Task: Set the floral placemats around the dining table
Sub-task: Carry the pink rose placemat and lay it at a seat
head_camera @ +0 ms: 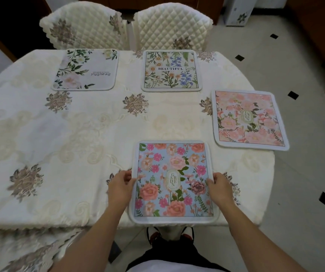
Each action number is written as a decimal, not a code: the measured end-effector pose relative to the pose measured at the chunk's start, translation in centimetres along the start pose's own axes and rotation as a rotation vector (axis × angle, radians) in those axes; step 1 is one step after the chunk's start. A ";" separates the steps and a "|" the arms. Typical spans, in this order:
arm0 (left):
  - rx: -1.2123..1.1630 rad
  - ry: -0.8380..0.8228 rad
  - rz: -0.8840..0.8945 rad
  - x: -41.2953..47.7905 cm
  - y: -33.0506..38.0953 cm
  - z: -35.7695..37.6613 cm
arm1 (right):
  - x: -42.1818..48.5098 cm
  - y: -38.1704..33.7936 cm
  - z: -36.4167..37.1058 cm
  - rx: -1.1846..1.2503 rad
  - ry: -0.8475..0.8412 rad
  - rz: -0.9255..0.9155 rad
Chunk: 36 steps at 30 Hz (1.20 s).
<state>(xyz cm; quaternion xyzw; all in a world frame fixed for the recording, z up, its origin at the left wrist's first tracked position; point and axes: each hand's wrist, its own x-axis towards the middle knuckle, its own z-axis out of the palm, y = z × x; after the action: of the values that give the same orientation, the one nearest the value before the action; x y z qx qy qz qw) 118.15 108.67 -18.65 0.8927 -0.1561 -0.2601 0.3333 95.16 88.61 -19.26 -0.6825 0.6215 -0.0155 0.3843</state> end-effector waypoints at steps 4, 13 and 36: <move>0.153 0.007 0.076 0.2 -0.9 -0.2 | -0.6 0.2 -0.7 -0.100 0.053 -0.019; 0.633 -0.127 0.754 1.2 1.8 6.4 | -0.9 -2.8 5.9 -0.614 0.099 -0.767; 0.800 -0.158 0.558 1.2 2.9 5.0 | 0.9 -0.4 1.8 -0.668 -0.017 -0.737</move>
<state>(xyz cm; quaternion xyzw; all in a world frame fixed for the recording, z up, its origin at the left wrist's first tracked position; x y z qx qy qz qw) 116.00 103.38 -20.34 0.8525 -0.5015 -0.1474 0.0086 96.62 88.74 -20.73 -0.9427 0.3068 0.0553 0.1186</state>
